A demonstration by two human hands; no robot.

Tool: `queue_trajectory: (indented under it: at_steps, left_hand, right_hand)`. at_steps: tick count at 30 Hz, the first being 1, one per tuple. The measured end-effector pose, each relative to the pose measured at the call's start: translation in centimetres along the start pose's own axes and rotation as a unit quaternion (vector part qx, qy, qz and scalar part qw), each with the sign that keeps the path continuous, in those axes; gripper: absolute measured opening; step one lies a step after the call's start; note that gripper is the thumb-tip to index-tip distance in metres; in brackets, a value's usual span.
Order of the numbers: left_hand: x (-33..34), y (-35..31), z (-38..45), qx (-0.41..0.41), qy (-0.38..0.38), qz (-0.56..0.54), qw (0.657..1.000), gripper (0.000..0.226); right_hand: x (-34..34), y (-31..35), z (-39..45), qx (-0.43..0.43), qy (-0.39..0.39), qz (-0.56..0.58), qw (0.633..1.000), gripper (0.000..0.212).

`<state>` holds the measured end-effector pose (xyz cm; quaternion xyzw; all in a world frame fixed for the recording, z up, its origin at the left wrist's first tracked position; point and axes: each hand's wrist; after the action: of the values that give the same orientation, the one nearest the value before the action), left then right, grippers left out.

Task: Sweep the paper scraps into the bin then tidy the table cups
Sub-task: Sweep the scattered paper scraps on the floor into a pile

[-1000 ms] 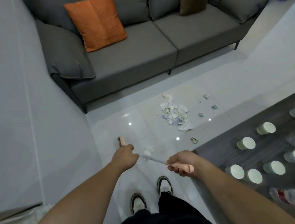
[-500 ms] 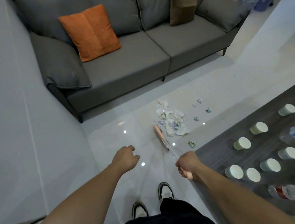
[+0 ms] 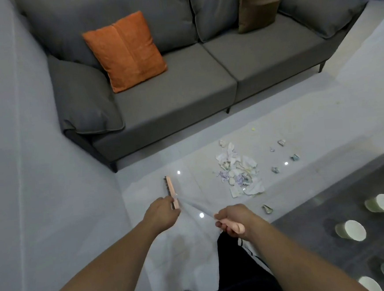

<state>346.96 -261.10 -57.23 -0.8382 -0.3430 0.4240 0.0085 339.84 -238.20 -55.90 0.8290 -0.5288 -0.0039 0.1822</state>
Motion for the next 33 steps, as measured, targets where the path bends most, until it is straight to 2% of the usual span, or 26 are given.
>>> queue_trajectory:
  at_steps: [3, 7, 15, 21, 25, 29, 31, 33]
  left_hand:
    - [-1.6, -3.0, 3.3, -0.019, 0.025, 0.02, 0.999, 0.053]
    - [-3.4, -9.7, 8.4, 0.007, 0.047, 0.048, 0.998, 0.055]
    - [-6.1, -23.1, 15.4, 0.126, 0.057, 0.086, 0.987, 0.054]
    - [-9.3, -24.9, 19.4, 0.132, 0.071, 0.111, 0.982, 0.053]
    - [-11.9, -24.5, 23.1, 0.136, 0.071, 0.12, 0.981, 0.053]
    - [-14.7, -24.5, 27.4, 0.154, 0.093, 0.125, 0.976, 0.054]
    - [-16.4, -24.8, 29.5, 0.171, 0.107, 0.134, 0.97, 0.054]
    - [-18.4, -25.0, 31.2, 0.19, 0.116, 0.143, 0.964, 0.053]
  right_hand:
    - [-5.1, 3.6, 0.4, 0.025, -0.024, 0.035, 0.999, 0.013]
    - [-13.1, 8.0, -0.9, 0.033, -0.061, 0.036, 0.997, 0.014]
    - [-21.6, 14.1, -2.0, -0.053, -0.209, 0.067, 0.974, 0.021]
    - [-21.8, 18.1, 0.5, -0.057, -0.261, 0.062, 0.962, 0.026]
    - [-20.6, 20.9, 2.0, -0.046, -0.316, 0.008, 0.947, 0.004]
    - [-18.7, 25.2, 2.5, -0.044, -0.345, -0.055, 0.936, 0.001]
    - [-17.5, 27.3, 2.4, -0.043, -0.33, -0.032, 0.942, 0.003]
    - [-15.8, 29.4, 2.1, -0.051, -0.318, 0.048, 0.946, 0.003]
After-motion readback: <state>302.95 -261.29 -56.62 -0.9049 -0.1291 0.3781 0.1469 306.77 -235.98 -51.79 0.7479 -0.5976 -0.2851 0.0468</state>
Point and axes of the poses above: each hand's wrist, its own z-axis towards the middle knuckle, its own x-axis out of the palm, y = z × x, and after that the axes turned 4 degrees about y, right-handed
